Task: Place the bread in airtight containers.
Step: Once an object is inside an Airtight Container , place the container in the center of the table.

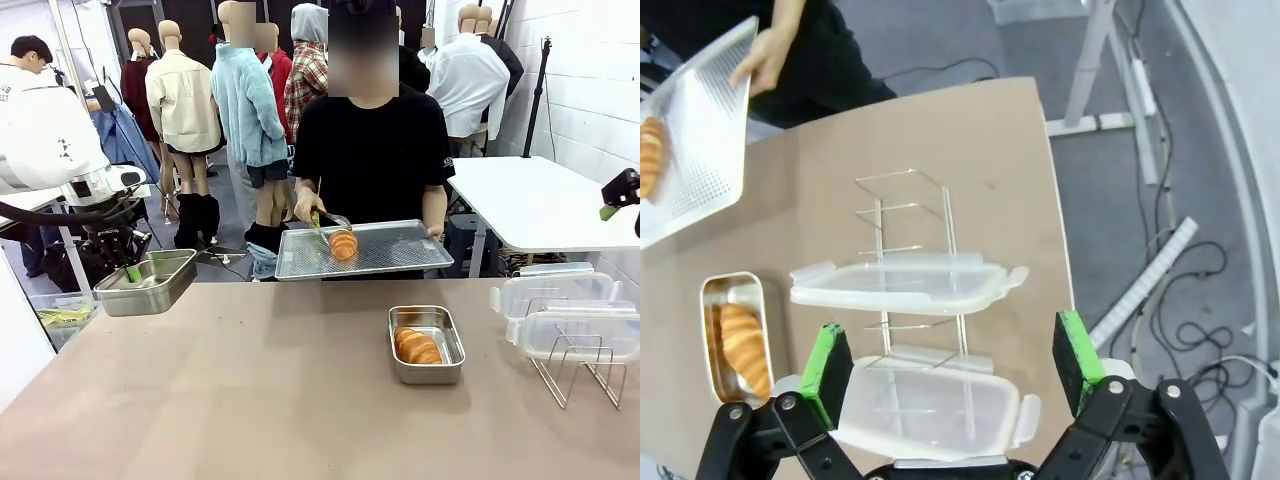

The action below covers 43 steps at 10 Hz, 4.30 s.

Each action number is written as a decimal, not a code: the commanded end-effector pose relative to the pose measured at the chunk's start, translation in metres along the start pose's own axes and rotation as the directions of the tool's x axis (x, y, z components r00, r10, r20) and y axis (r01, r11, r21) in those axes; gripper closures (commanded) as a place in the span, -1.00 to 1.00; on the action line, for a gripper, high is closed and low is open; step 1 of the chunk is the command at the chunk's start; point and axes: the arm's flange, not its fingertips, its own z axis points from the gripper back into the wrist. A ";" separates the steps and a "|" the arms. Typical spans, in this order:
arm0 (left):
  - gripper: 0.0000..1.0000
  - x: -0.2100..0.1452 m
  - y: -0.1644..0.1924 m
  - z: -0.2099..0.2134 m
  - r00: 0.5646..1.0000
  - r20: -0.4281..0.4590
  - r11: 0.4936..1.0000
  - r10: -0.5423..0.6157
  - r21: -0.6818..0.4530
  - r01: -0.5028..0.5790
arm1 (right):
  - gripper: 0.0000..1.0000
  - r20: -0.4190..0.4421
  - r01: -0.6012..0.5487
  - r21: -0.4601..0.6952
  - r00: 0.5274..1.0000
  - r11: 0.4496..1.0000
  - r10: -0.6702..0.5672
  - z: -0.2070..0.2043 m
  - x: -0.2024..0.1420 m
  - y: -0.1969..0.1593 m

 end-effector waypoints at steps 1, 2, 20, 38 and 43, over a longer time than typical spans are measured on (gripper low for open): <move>1.00 0.001 0.001 0.003 1.000 0.010 1.000 -0.001 0.004 0.001 | -1.00 0.006 0.009 -0.021 1.000 1.000 -0.008 0.000 0.002 0.007; 1.00 0.001 0.001 0.003 1.000 0.010 1.000 -0.001 0.004 0.001 | -1.00 0.006 0.009 -0.021 1.000 1.000 -0.008 0.000 0.002 0.007; 1.00 0.001 0.001 0.003 1.000 0.010 1.000 -0.001 0.004 0.001 | -1.00 0.006 0.009 -0.021 1.000 1.000 -0.008 0.000 0.002 0.007; 1.00 0.001 0.001 0.003 1.000 0.010 1.000 -0.001 0.004 0.001 | -1.00 0.006 0.009 -0.021 1.000 1.000 -0.008 0.000 0.002 0.007; 1.00 0.001 0.001 0.003 1.000 0.010 1.000 -0.001 0.004 0.001 | -1.00 0.006 0.009 -0.021 1.000 1.000 -0.008 0.000 0.002 0.007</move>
